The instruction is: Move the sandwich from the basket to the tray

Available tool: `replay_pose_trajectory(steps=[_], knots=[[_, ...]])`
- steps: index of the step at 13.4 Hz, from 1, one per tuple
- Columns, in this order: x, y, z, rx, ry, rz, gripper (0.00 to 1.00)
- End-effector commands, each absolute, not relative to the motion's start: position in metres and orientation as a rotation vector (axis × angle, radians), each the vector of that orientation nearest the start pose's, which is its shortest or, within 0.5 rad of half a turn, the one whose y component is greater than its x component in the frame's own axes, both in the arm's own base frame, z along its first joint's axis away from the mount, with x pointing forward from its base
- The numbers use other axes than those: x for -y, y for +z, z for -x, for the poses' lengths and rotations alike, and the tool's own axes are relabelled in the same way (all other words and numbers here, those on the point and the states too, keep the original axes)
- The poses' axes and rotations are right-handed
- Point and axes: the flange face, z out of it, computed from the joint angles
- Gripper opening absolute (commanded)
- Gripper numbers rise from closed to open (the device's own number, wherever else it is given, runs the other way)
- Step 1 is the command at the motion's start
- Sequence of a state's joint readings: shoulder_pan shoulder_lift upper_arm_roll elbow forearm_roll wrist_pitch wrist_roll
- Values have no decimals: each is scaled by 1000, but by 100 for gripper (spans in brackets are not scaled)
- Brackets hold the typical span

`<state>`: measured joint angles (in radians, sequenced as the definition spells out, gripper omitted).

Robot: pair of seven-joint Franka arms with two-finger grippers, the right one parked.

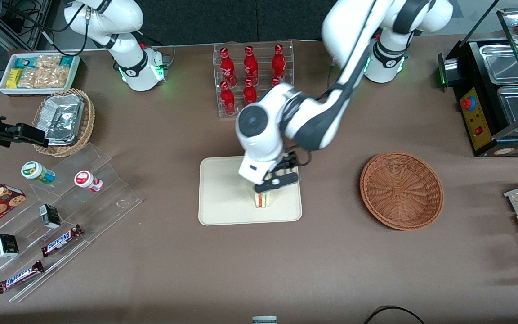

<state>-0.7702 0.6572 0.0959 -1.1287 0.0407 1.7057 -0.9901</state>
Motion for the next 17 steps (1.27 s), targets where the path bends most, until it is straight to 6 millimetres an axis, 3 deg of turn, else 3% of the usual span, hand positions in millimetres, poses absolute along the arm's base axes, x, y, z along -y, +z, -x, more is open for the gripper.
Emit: replay_pose_trajectory(steps=[1,4,8,11,14,17], knots=[[412,487,-572,571,-52,2989,99],[329,551,-587,658,-26,2981,99],[220,588,-595,531,135,2979,99],[143,607,-581,445,183,3013,99],[78,625,-562,303,207,3058,99],[33,631,-524,113,223,3101,99]])
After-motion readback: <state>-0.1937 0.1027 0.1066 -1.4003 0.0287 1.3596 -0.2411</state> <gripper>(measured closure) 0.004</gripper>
